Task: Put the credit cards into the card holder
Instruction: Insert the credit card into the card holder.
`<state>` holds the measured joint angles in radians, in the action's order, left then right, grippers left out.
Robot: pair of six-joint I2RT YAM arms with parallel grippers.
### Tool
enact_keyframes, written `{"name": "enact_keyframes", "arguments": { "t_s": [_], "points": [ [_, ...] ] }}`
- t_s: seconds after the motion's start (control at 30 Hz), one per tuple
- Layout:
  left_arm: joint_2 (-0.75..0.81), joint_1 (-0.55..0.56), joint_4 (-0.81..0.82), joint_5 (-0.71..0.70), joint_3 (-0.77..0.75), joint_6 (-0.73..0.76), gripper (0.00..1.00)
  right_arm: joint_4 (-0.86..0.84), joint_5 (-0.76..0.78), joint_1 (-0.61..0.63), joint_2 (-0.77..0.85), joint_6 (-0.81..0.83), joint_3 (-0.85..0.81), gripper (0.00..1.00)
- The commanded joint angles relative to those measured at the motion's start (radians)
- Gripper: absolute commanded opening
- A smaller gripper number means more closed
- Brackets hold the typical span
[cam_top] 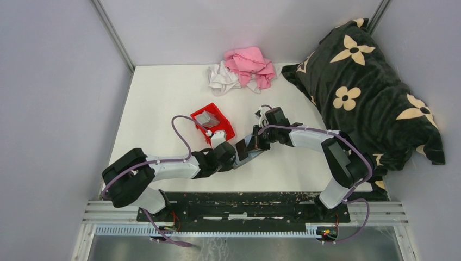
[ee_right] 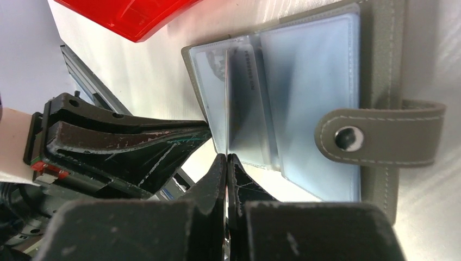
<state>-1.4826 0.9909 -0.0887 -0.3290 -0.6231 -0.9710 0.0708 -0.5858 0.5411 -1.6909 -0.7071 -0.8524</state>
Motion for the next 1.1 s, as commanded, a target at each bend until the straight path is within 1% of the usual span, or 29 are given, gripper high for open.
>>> {"name": "enact_keyframes", "arguments": {
  "t_s": [0.0,0.2,1.07],
  "points": [
    [-0.05,0.013,-0.207,0.044,0.074,0.005,0.16,0.038,0.01,-0.025,0.083,0.074,-0.031,0.01],
    [-0.058,0.013,-0.225,0.027,0.08,-0.018,0.16,0.075,0.016,-0.063,0.089,0.101,-0.059,0.01],
    [-0.118,0.01,-0.281,0.01,0.043,-0.012,0.15,0.023,0.04,-0.093,0.004,0.143,-0.032,0.01]
  ]
}}
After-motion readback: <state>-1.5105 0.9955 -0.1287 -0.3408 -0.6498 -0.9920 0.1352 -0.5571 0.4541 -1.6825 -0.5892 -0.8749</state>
